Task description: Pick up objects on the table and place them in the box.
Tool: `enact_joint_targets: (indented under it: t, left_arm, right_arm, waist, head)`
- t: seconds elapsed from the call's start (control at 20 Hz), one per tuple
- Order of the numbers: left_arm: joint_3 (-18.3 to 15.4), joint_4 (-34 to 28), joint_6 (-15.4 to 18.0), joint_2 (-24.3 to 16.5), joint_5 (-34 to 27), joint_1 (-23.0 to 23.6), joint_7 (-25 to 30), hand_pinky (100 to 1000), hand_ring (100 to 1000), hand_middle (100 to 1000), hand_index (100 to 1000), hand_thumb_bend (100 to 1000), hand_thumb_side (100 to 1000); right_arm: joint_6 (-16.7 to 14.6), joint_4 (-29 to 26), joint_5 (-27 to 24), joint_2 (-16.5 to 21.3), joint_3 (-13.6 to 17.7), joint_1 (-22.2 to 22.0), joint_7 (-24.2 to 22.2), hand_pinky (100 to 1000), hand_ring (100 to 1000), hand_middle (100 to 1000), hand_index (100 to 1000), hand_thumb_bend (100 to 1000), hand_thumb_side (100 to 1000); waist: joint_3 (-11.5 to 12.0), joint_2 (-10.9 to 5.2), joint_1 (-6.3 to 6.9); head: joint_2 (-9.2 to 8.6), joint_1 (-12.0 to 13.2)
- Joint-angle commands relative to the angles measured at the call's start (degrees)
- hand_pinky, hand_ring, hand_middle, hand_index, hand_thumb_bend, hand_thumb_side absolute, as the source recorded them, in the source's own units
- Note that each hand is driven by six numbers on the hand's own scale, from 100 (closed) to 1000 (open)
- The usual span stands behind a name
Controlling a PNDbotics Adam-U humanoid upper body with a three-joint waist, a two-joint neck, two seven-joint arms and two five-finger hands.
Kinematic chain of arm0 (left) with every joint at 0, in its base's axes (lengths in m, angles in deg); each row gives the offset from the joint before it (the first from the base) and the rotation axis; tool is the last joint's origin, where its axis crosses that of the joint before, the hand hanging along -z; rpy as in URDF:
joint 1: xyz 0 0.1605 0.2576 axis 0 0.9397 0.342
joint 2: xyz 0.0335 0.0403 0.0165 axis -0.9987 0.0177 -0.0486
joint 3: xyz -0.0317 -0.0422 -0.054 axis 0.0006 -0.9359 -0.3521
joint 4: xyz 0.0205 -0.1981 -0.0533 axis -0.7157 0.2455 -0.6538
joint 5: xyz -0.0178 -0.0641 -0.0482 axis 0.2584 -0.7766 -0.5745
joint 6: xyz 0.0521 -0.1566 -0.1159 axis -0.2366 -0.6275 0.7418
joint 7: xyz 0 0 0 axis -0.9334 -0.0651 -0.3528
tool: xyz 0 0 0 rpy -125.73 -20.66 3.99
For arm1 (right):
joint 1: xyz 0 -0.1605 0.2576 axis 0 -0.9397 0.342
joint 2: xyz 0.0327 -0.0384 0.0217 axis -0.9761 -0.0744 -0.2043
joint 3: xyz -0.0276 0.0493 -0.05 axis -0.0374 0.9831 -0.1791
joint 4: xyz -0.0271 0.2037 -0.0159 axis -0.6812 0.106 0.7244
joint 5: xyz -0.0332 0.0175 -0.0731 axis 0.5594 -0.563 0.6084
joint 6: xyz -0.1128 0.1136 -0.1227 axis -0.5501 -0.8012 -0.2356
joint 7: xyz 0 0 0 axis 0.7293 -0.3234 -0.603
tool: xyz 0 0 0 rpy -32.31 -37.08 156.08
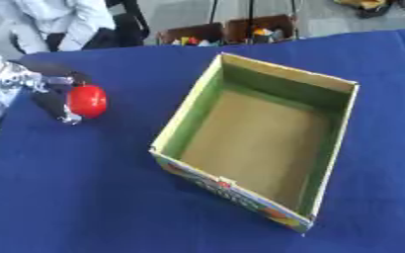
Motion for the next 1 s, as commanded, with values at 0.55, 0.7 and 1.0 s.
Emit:
enact_joint_targets:
  t: [0.55, 0.7, 1.0]
  left_arm:
    - [-0.81, 0.38, -0.32, -1.61, 0.82, -0.31, -5.27, 597, 845, 1000, 1000, 373, 496]
    - [-1.04, 0.99, -0.71, -1.45, 0.73, -0.07, -5.78, 579, 855, 1000, 1000, 365, 481]
    - [-1.22, 1.95, -1.12, -0.96, -0.97, 0.27, -7.58, 527, 812, 976, 1000, 345, 469]
  right_arm:
    - [-0.10, -0.68, 0.34, 0.61, 0.72, 0.64, 0.01, 754, 792, 729, 760, 100, 1000]
    - [-0.11, -0.68, 0.31, 0.55, 0.78, 0.68, 0.06, 754, 792, 729, 760, 100, 1000]
    - [-0.11, -0.68, 0.30, 0.41, 0.87, 0.72, 0.14, 755, 792, 729, 760, 100, 1000]
  waist:
    - [-0.08, -1.01, 0.15]
    - [-0.14, -0.96, 0.15]
    - [-0.32, -0.72, 0.11]
  head:
    - [-0.54, 0.19]
    - [-0.62, 0.15]
    - [-0.95, 0.30]
